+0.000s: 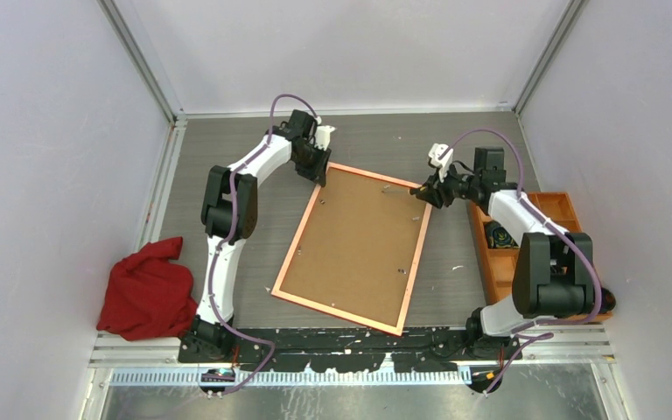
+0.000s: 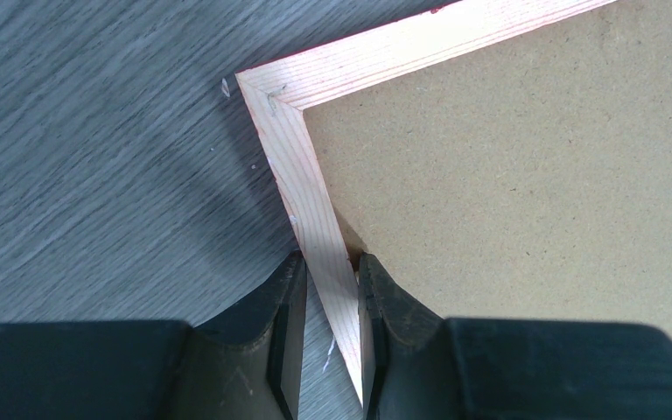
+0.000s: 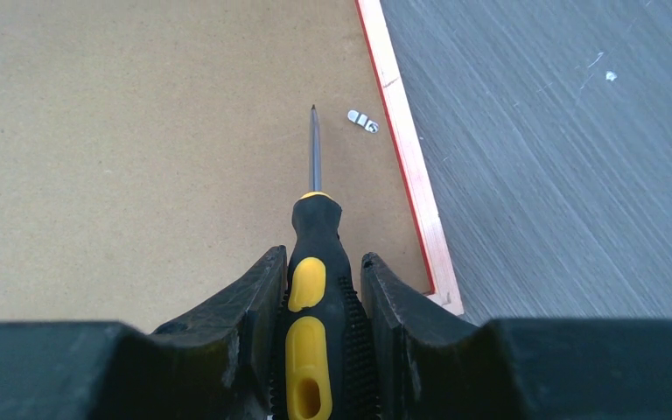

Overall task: Take the photo out of the frame
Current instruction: Release the photo frame item from the photo frame.

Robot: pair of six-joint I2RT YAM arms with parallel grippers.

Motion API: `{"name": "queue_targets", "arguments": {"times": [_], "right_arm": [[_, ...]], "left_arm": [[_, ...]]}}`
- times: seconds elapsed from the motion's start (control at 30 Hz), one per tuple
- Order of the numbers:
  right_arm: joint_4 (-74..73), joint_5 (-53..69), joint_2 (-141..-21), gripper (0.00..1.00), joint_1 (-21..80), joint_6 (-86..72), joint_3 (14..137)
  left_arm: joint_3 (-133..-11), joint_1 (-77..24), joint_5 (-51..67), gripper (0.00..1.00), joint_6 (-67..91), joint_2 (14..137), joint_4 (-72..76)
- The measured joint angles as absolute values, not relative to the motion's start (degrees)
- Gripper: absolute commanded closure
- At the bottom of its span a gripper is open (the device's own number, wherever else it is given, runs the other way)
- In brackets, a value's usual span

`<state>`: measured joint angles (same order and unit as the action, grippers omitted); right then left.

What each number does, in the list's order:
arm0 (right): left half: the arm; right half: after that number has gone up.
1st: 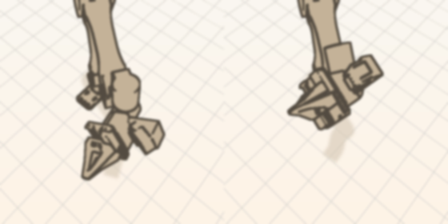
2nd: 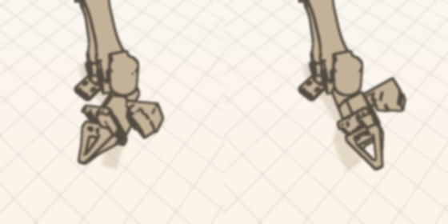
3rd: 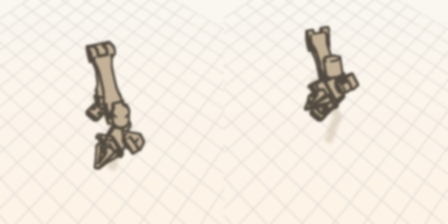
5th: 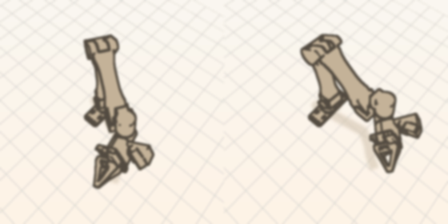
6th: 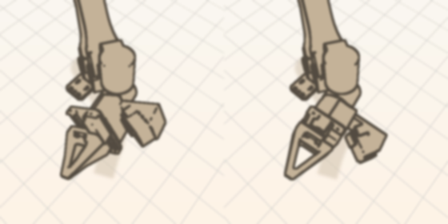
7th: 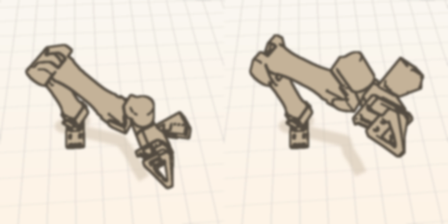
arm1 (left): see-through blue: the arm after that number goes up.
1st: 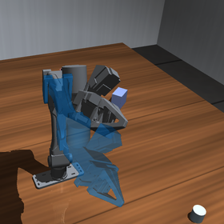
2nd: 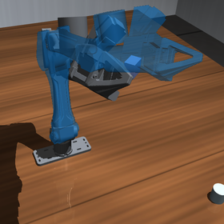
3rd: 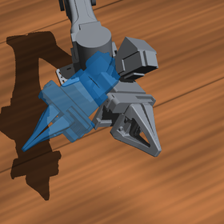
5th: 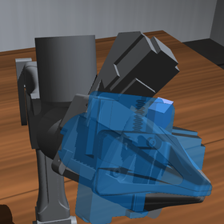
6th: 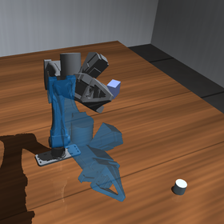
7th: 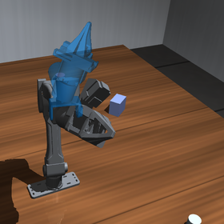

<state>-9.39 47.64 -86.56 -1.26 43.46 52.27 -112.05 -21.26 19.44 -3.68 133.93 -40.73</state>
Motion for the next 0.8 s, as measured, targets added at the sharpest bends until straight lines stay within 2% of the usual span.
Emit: {"name": "queue_targets", "arguments": {"times": [0.23, 0.57, 0.7, 0.8], "right_arm": [[-9.87, 50.17, -83.46, 0.99, -2.57, 42.81, 52.29], [-9.87, 51.96, -82.41, 0.99, -2.98, 40.53, 52.29], [-9.87, 52.36, -82.41, 0.99, -3.31, 40.12, 52.29], [-9.87, 52.71, -82.39, 0.99, -3.62, 39.88, 52.29]], "left_arm": [[-111.85, -21.19, 20.16, 0.87, -4.62, 133.91, -40.51], [-110.93, -21.26, 22.92, 0.41, -6.22, 133.84, -38.76], [-109.14, -21.54, 23.44, 0.28, -6.42, 132.29, -38.50], [-106.87, -21.58, 23.09, 0.27, -6.42, 130.23, -39.00]]}}
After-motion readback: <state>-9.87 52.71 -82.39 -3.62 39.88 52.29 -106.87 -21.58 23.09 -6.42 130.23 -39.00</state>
